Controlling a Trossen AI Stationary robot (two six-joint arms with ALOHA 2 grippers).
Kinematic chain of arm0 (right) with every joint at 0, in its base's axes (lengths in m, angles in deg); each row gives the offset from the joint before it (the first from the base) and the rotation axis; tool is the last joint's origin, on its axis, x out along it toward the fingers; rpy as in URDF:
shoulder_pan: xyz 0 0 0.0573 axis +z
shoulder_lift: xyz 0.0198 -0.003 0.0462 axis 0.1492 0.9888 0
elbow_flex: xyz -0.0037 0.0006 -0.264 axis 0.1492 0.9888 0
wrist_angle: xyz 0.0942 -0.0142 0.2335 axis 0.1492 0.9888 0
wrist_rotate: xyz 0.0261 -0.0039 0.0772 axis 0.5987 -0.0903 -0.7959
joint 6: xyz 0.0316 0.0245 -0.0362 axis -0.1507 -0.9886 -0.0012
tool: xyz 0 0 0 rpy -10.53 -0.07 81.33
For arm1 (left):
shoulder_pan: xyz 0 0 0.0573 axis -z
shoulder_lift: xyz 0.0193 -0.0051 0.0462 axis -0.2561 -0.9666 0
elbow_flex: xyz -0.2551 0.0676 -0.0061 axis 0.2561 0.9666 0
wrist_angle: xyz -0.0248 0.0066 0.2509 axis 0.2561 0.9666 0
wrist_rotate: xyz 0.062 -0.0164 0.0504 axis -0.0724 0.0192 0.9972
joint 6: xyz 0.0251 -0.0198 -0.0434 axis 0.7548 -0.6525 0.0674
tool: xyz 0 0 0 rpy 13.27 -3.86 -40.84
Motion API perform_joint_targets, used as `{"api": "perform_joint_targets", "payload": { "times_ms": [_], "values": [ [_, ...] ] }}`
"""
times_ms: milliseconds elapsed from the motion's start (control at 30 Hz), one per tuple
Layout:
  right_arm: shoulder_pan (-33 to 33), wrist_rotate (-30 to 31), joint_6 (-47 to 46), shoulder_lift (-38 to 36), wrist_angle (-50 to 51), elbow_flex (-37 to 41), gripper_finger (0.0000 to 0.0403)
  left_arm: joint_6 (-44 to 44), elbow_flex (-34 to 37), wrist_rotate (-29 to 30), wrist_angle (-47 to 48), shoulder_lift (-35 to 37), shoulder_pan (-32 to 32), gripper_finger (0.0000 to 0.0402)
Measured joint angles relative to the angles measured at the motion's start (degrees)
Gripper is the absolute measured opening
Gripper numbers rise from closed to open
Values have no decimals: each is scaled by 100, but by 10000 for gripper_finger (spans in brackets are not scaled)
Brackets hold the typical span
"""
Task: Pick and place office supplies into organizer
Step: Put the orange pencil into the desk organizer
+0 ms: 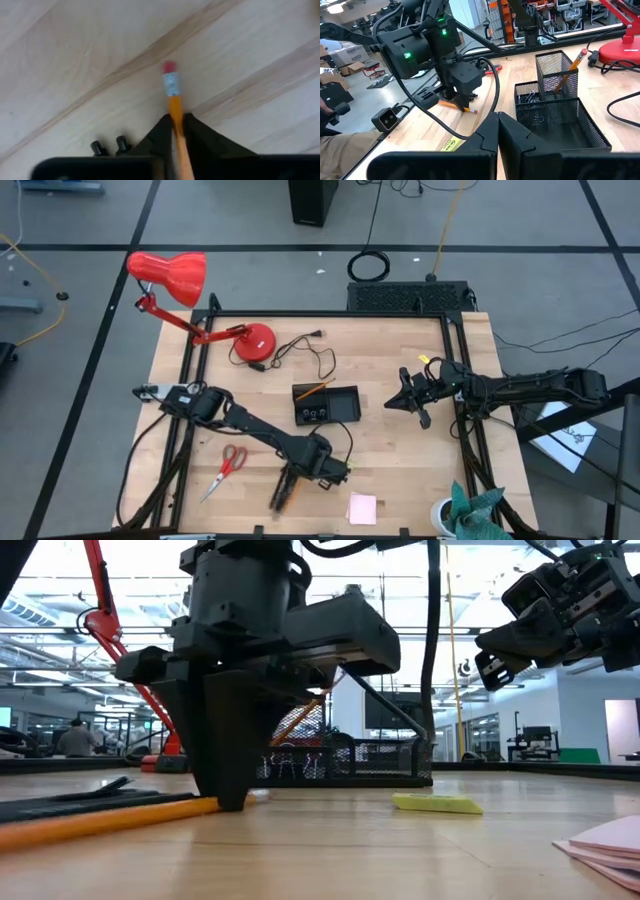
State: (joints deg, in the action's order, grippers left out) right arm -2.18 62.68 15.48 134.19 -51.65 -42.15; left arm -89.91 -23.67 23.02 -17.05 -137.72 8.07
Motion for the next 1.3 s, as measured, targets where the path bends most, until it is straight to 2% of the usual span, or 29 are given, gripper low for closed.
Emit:
{"api": "perform_joint_targets", "payload": {
  "times_ms": [100, 267, 433, 633, 767, 933, 1067, 1300],
  "values": [
    [0, 2, -2, 0, 0, 0, 0, 261, -190, 286, 127, -105, 14, 11],
    [1, 3, -2, -2, 13, 0, 0, 763, -617, 745, 445, -335, 42, 23],
    [-1, 7, -4, -2, 48, 0, 0, 1086, -1122, 1332, 686, -443, 78, 7],
    [0, 8, -4, -1, 51, 0, 0, 1619, -1684, 2614, 202, -549, 52, 17],
    [0, 8, -4, -2, 72, 0, 0, 2313, -2034, 3168, -195, -530, 28, 9],
    [-1, 1, -4, -2, 93, 0, 0, 2887, -2363, 3635, -106, -518, -2, 10],
    [-1, -2, -4, -1, 103, 0, 0, 3387, -2497, 4042, -128, -352, -1, 12],
    [1, -5, -3, -1, 115, 2, 0, 3999, -2508, 5178, -80, 345, 12, 8]
  ]
}}
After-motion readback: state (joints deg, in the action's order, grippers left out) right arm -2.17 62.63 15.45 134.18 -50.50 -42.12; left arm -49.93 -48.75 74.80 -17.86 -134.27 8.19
